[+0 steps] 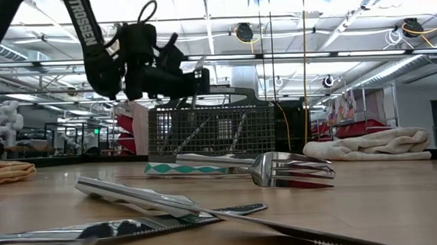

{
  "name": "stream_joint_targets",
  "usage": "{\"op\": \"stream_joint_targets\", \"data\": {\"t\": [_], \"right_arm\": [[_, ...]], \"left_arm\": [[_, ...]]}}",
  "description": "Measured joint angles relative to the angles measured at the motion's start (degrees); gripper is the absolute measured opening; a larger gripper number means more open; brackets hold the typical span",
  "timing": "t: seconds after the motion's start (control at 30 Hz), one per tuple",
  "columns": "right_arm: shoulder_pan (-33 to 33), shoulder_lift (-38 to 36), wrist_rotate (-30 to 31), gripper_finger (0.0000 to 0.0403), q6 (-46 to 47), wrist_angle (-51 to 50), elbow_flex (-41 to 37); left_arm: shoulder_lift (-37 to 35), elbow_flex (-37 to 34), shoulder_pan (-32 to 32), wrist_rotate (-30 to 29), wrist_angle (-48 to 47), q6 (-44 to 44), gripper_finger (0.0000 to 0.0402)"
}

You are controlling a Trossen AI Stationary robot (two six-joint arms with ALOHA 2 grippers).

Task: Sort silverware
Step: Put the blue fork into the silverware basket

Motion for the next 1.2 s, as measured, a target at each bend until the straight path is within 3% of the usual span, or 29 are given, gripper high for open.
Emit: {"op": "stream_joint_targets", "data": {"t": [0.27, 0.53, 0.8, 1.03, 1.2], "right_arm": [[0.0, 0.0, -1.31, 0.015, -0.01, 0.01, 0.0], [0.0, 0.0, -3.1, 0.015, -0.24, 0.01, 0.0], [0.0, 0.02, -3.19, 0.015, -0.22, 0.0, 0.0], [0.07, 0.02, -3.19, 0.015, -0.15, -0.16, 0.0], [0.07, 0.02, -3.17, 0.015, -0.06, -0.87, 0.0]], "left_arm": [[1.8, 0.0, -0.61, -2.77, -0.1, -0.45, 0.0027], [1.8, 0.0, -0.67, -2.07, -4.34, -5.37, 0.0101], [1.61, 0.04, -0.67, 2.37, -4.14, -6.23, 0.0114], [-4.87, 0.04, -0.67, 2.41, -2.0, 4.18, 0.0115], [-15.92, 0.04, -2.28, 3.98, -7.61, 1.25, 0.0116]]}}
